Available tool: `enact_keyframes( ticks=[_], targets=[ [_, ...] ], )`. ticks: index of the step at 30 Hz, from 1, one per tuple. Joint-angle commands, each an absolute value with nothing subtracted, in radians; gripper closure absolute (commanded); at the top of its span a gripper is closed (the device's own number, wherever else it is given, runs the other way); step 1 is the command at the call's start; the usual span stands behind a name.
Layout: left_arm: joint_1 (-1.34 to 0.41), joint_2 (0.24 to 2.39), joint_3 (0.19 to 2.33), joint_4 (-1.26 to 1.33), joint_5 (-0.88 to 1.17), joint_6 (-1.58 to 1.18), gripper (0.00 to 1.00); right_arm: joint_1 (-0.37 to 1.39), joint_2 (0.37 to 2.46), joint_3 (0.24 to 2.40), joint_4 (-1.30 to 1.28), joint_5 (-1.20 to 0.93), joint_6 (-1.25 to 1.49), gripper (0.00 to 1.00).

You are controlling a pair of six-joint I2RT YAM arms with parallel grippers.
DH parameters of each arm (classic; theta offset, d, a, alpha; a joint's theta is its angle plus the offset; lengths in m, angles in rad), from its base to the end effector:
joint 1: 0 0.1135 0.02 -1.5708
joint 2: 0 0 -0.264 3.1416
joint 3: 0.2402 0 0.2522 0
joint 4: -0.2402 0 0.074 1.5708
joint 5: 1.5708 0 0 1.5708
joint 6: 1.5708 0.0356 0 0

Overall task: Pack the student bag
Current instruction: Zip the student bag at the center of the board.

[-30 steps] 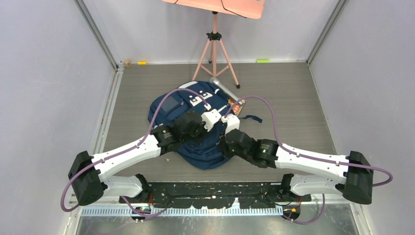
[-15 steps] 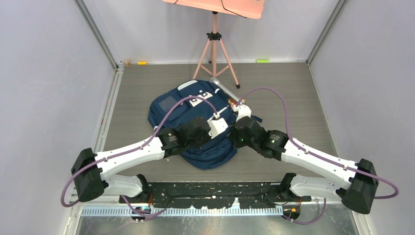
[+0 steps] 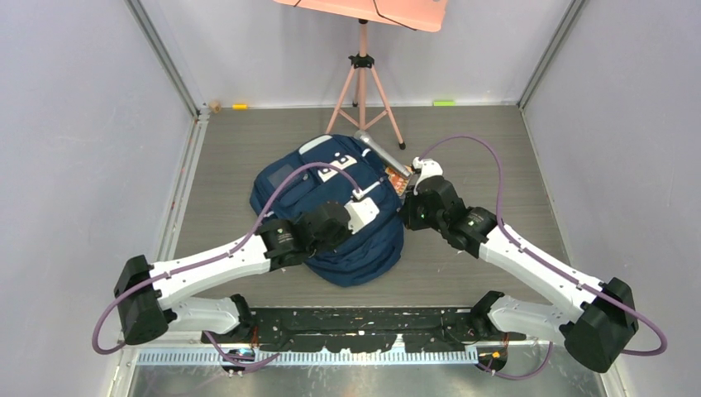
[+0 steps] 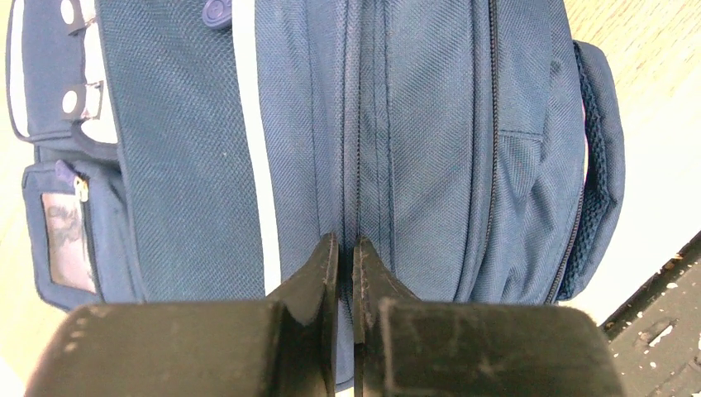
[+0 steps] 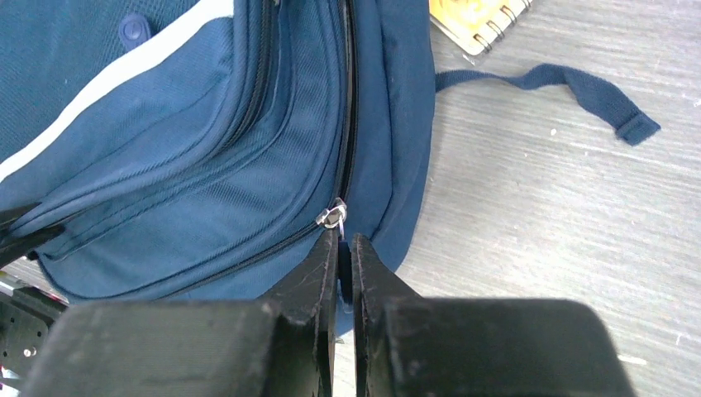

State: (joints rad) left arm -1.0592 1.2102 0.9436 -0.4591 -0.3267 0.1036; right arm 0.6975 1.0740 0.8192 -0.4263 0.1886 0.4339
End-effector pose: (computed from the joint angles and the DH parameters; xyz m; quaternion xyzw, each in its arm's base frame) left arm 0.1370 -0.2207 0.2824 0.4385 0.7887 -0.0544 0.4275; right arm 0.1813 0.1433 0.2733 -0.0779 0.8962 0.1579 0.4072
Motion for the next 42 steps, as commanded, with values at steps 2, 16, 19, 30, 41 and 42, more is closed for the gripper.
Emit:
enact_keyframes(
  ticks=[2,16,19,30,41,42],
  targets=[
    [-1.046,1.108,0.93,-0.689,-0.45,0.063,1.0,0.616,1.118,0.846,-0.385,0.205,0.345,1.0],
    [-1.04,1.139,1.079,-0.398,-0.277,-0.005,0.16,0.617,1.14,0.847,-0.369,-0.037,0.341,1.0],
    [-1.019,1.217,1.125,-0.307,-0.234,0.021,0.12,0.617,1.128,0.841,-0.369,-0.044,0.343,1.0],
    [-0.974,1.471,1.234,-0.176,-0.23,0.109,0.18,0.616,1.07,0.84,-0.405,0.037,0.364,1.0],
    [-0.974,1.535,1.206,-0.182,-0.17,0.127,0.48,0.617,1.063,0.843,-0.413,0.045,0.367,1.0],
    [-0.974,1.533,1.204,-0.194,-0.174,0.126,0.59,0.617,1.062,0.844,-0.416,0.048,0.367,1.0]
  ],
)
